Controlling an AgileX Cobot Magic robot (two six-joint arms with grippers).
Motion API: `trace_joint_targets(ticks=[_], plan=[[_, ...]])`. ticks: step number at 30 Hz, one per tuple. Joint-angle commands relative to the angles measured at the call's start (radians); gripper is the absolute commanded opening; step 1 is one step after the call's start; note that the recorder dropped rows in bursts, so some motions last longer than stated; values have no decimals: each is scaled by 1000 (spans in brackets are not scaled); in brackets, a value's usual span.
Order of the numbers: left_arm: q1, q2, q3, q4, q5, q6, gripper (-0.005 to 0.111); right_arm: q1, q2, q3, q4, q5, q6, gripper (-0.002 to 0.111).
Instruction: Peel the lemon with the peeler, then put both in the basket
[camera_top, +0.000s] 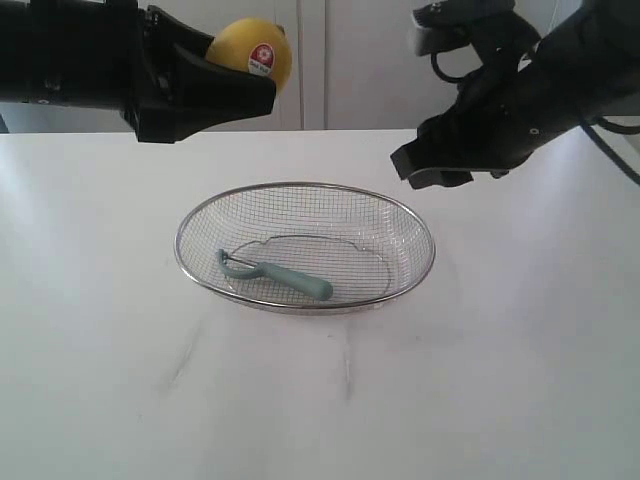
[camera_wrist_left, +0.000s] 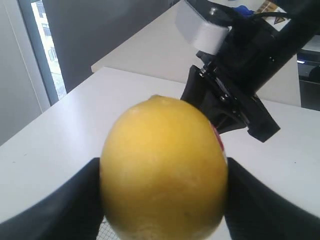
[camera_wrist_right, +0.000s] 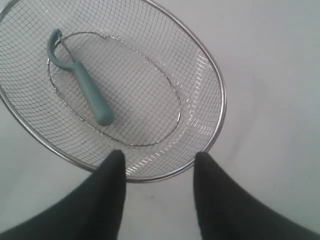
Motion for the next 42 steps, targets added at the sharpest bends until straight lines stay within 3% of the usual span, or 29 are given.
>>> trace_joint_targets(ticks=[1,9,20,42], plan=[[4,-5,-8,-37,22,-12,0,-1,-14,-2,-48,35,86,25],[4,-5,-8,-37,22,-12,0,-21,-14,-2,-102,96,181,0],[4,-5,-8,-37,17,-12,0,-162,-18,27,-98,139,219,0],[4,-5,-8,-37,16,-12,0,-337,-24,85,-94,168,277,0]])
